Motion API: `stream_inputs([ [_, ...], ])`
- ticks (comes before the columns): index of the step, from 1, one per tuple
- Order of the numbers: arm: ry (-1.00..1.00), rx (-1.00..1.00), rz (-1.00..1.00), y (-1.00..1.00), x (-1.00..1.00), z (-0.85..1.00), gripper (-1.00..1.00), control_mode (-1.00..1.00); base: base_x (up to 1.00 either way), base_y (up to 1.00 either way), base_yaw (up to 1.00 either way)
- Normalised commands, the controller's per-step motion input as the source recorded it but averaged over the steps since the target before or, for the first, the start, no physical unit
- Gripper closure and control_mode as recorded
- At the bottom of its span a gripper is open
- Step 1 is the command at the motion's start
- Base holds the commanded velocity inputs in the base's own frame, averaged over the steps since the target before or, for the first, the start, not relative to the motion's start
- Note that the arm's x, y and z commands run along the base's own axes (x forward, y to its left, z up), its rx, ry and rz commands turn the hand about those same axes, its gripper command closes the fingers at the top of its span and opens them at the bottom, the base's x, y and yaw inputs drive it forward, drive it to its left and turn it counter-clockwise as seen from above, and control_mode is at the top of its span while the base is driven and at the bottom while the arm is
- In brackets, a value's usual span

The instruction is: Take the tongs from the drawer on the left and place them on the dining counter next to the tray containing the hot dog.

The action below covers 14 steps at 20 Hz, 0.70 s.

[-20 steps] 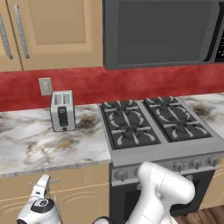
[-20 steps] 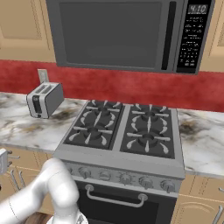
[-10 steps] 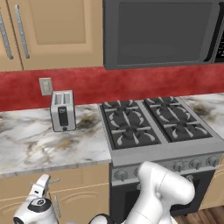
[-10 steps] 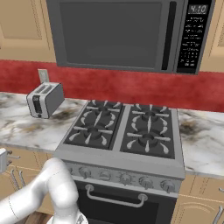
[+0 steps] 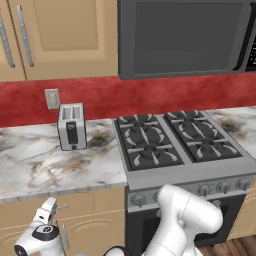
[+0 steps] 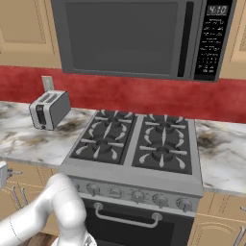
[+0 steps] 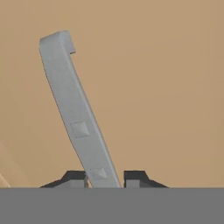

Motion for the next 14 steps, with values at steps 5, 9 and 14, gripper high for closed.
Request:
stream_inputs([
  [5,0.00,0.00,0.00,0.00,0.00,0.00,1.00,-1.00,0.00,0.00,0.00],
  [9,0.00,0.00,0.00,-0.08,0.00,-0.01,1.00,-1.00,0.00,0.00,0.00],
  [14,-0.04,-0.05,0.03,-0.53,0.00,-0.31,1.00,-1.00,0.00,0.00,0.00],
])
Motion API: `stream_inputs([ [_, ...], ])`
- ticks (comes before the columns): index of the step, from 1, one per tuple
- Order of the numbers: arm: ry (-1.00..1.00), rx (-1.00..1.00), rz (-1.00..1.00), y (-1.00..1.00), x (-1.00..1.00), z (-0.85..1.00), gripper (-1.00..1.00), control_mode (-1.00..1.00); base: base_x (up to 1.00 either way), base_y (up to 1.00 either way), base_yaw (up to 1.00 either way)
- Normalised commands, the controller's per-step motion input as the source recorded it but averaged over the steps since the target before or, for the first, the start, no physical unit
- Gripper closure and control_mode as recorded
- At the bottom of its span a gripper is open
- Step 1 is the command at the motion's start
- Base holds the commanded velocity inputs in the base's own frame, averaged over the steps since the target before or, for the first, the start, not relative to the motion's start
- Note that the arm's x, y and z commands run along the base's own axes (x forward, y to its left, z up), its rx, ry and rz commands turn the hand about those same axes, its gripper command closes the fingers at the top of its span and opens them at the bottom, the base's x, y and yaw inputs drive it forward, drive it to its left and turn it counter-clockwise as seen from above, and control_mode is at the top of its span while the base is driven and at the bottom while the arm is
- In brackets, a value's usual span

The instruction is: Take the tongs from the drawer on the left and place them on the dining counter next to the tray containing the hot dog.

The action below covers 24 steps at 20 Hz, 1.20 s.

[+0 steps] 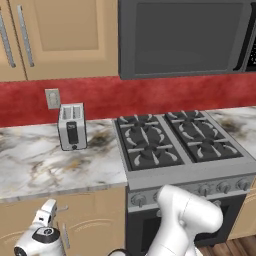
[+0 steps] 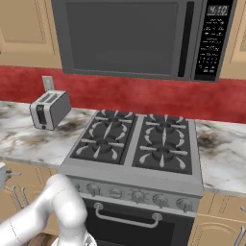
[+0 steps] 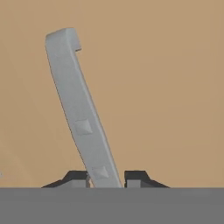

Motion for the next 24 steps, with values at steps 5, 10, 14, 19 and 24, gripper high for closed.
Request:
stream_inputs([
  [5,-0.17,-0.05,0.18,-0.34,-0.05,-0.42,1.00,-1.00,0.00,0.00,0.00],
  [10,-0.12,-0.05,0.14,-0.02,-0.19,-0.25,1.00,-1.00,0.00,0.00,0.00],
  [14,-0.06,0.00,0.10,0.00,-0.36,-0.07,1.00,-1.00,0.00,0.00,0.00],
  [19,-0.03,0.00,0.07,0.00,-0.54,0.00,1.00,-1.00,0.00,0.00,0.00],
  [24,0.00,0.00,0.04,0.00,-0.40,0.00,1.00,-1.00,0.00,0.00,0.00],
])
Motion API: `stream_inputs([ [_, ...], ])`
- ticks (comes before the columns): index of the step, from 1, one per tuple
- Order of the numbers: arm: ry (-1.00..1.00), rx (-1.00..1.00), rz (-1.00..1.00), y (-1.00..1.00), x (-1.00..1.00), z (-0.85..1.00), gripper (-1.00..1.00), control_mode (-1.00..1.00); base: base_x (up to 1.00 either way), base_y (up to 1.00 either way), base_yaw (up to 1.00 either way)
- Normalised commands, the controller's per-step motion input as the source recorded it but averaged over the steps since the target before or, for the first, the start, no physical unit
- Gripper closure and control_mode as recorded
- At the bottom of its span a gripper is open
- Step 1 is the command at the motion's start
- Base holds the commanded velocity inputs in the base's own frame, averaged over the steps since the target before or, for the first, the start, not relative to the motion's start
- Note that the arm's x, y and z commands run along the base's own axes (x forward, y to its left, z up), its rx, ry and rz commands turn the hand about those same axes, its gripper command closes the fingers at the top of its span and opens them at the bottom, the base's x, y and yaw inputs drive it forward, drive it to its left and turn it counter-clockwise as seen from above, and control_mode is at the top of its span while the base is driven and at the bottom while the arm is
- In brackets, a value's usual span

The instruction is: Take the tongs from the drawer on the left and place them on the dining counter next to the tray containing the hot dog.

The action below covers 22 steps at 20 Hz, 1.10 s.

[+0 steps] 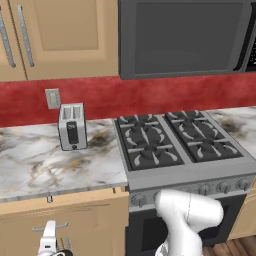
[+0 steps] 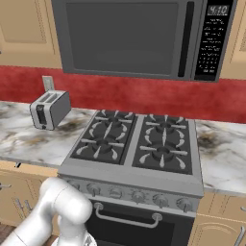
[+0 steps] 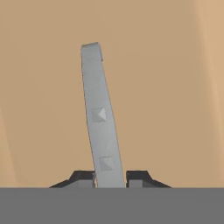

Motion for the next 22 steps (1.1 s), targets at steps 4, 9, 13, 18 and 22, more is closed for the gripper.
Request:
stream_inputs([
  [4,0.00,0.00,0.01,0.00,-0.22,0.00,1.00,-1.00,0.00,0.00,0.00],
  [9,0.00,0.00,0.00,0.00,-0.27,0.00,1.00,-1.00,0.00,0.00,0.00],
  [13,0.00,0.00,0.00,0.00,-0.36,0.00,1.00,-1.00,0.00,0.00,0.00],
  [18,0.00,0.00,0.00,0.00,-0.38,0.00,1.00,-1.00,0.00,0.00,0.00],
  [22,0.00,0.00,0.00,0.00,-0.38,0.00,1.00,-1.00,0.00,0.00,0.00],
])
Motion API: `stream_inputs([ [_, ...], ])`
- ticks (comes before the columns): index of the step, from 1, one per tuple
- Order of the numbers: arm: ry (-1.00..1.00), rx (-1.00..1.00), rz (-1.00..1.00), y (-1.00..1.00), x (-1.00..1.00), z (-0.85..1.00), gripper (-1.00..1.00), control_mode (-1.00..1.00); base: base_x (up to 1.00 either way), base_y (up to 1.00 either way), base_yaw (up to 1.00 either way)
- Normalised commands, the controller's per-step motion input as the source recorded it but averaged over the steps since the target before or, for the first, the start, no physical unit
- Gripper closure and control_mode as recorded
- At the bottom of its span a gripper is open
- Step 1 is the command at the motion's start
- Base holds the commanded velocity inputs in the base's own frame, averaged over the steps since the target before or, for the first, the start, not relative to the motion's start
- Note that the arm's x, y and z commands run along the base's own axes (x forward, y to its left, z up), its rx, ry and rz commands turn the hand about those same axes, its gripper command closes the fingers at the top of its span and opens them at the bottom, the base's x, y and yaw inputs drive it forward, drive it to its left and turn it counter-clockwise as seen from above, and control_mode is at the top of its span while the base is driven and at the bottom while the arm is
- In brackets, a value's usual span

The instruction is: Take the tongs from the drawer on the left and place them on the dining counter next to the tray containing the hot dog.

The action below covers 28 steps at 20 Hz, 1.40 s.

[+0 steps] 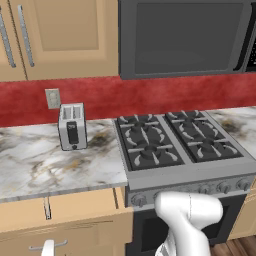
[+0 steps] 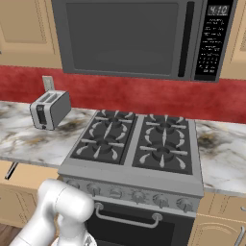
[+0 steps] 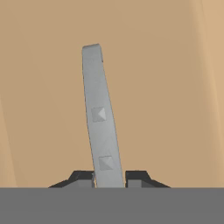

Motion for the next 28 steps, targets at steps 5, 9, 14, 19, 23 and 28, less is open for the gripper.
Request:
stream_inputs([
  [5,0.00,0.00,0.00,0.00,-0.38,0.00,1.00,-1.00,0.00,0.00,0.00],
  [9,0.00,0.00,0.00,0.00,-0.36,0.00,1.00,-1.00,0.00,0.00,0.00],
  [14,0.00,0.00,0.00,0.00,-0.31,0.00,1.00,-1.00,0.00,0.00,0.00],
  [19,0.00,0.00,0.00,0.00,-0.25,0.00,1.00,-1.00,0.00,0.00,0.00],
  [23,0.00,0.00,0.00,0.00,-0.04,-0.03,1.00,-1.00,0.00,0.00,0.00],
  [28,0.00,0.00,0.00,0.00,0.00,0.00,1.00,-1.00,0.00,0.00,0.00],
])
